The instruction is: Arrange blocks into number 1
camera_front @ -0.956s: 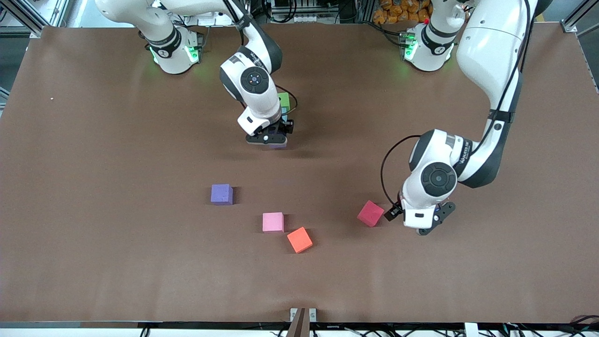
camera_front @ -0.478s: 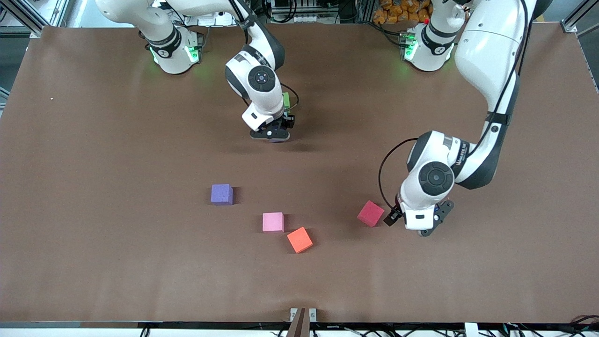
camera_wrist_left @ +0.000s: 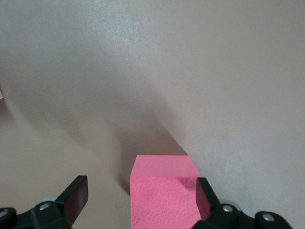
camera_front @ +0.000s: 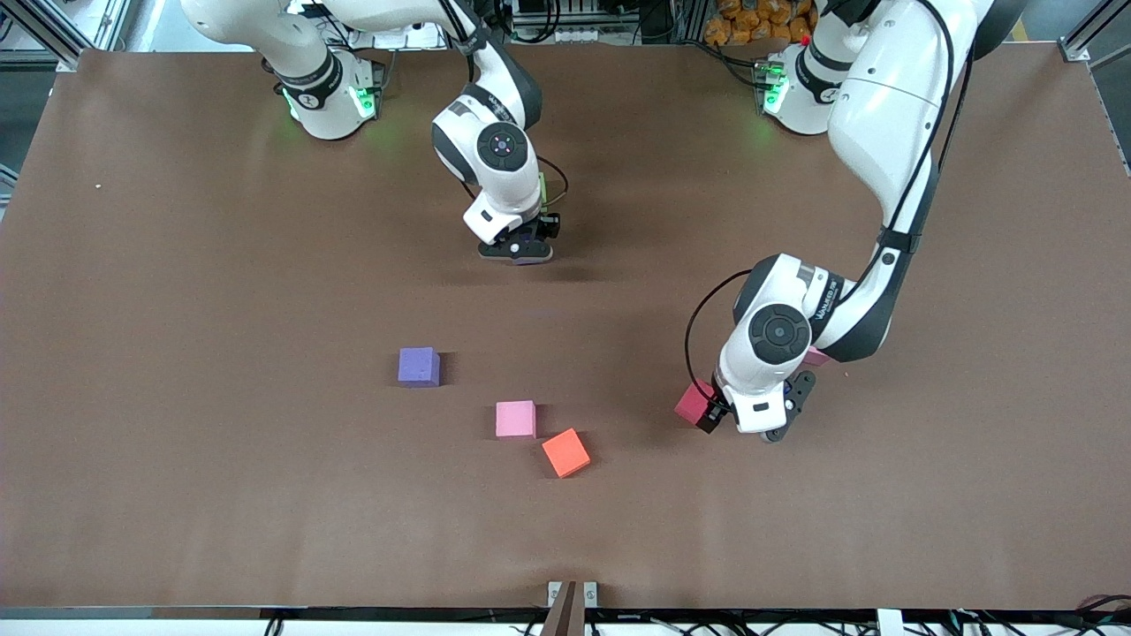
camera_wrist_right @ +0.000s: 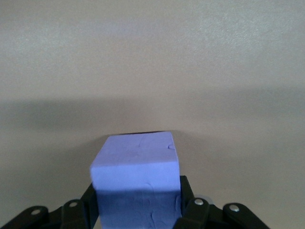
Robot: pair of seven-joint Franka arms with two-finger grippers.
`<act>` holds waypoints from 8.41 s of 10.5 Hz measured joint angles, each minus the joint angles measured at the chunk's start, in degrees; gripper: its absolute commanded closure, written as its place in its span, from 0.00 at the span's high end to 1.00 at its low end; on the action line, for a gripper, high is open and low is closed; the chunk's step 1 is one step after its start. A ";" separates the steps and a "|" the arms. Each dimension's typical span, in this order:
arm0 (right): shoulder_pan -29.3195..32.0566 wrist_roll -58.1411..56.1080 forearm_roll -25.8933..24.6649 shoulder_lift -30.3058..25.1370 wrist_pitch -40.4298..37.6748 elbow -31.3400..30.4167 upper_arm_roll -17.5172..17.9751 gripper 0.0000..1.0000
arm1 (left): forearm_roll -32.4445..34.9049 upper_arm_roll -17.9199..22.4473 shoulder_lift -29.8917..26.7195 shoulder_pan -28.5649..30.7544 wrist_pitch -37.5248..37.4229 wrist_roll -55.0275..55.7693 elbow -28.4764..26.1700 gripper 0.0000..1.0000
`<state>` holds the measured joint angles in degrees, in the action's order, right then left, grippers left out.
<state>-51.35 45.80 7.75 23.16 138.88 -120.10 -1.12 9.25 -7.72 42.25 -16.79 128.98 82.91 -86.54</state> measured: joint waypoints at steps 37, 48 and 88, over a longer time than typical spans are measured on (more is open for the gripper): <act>24.72 -24.06 -4.40 5.25 1.56 12.25 -4.71 1.00 | 2.95 -5.28 4.60 -18.72 3.51 -12.18 5.15 0.00; 22.38 -24.06 -4.38 10.18 3.82 13.03 -4.54 0.87 | 2.85 -8.66 8.93 -26.73 0.94 -20.27 7.13 0.00; 2.08 -3.80 -4.23 7.79 2.60 10.93 -4.26 0.70 | 0.14 -8.40 -20.91 19.42 -21.02 -34.19 -5.20 1.00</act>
<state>-49.27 42.00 3.52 30.96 141.47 -109.17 -5.37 9.38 -16.11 21.33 2.63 107.96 48.72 -91.73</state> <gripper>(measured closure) 0.396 0.000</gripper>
